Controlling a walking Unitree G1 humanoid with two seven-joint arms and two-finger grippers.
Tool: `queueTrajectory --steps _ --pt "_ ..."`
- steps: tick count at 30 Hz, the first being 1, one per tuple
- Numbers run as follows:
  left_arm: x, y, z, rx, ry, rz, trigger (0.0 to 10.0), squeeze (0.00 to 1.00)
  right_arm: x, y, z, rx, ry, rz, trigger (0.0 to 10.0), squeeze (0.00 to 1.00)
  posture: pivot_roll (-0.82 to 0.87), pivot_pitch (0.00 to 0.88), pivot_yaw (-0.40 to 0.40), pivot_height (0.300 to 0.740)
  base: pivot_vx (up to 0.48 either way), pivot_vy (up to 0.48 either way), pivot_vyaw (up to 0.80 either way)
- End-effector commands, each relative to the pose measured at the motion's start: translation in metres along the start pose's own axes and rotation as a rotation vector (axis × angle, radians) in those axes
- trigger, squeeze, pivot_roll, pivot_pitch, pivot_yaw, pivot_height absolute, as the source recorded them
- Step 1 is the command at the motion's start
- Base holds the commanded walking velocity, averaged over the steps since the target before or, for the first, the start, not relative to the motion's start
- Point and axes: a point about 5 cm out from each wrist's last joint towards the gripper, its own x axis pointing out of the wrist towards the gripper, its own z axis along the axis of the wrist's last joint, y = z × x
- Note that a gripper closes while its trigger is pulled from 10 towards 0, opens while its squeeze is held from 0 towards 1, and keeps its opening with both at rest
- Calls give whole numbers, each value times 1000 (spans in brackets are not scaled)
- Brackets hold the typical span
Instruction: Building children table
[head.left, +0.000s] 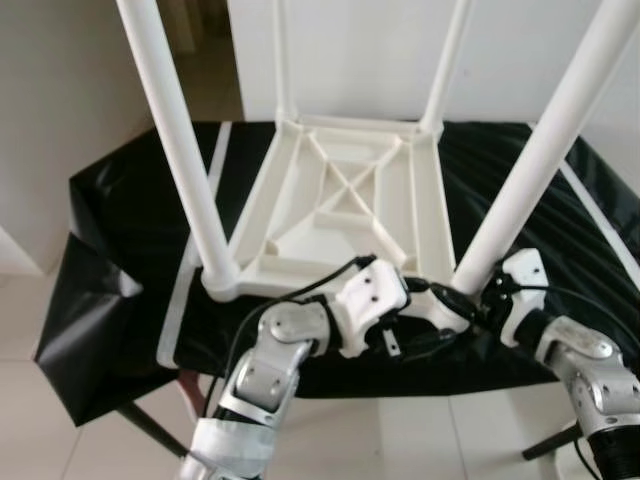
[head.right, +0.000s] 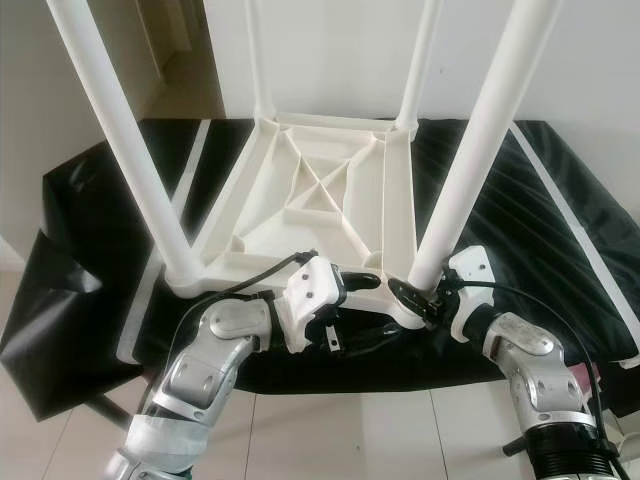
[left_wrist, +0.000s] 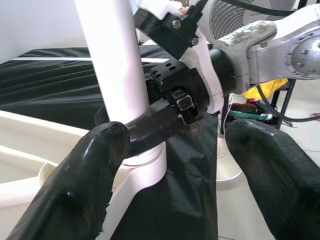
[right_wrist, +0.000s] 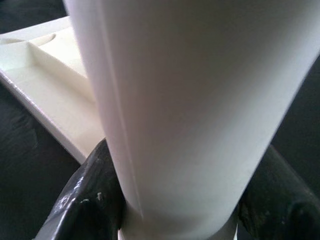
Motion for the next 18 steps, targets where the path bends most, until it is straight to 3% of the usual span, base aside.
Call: queueTrajectory --steps 1,6,11,12,13,18 --pt "-1 13 -2 -7 14 259 10000 0 -1 5 3 31 -23 -73 10000 0 -83 19 -10 740 0 0 0" --pt "3 18 -1 -47 1 278 10000 0 5 10 -2 84 -12 -323 10000 0 -93 15 -6 740 0 0 0" --pt "5 22 -1 -43 -5 294 10000 0 10 16 -6 131 8 -436 10000 0 -89 18 -7 740 0 0 0" --pt "4 24 -2 -48 -8 323 10000 0 14 29 -14 228 30 -616 10000 0 -86 33 -6 740 0 0 0" --pt "4 24 -2 -48 -8 323 10000 0 14 29 -14 228 30 -616 10000 0 -86 33 -6 740 0 0 0" --pt "2 21 -6 -75 4 360 10000 0 10 48 -27 317 78 -928 10000 0 -69 39 -12 740 0 0 0"
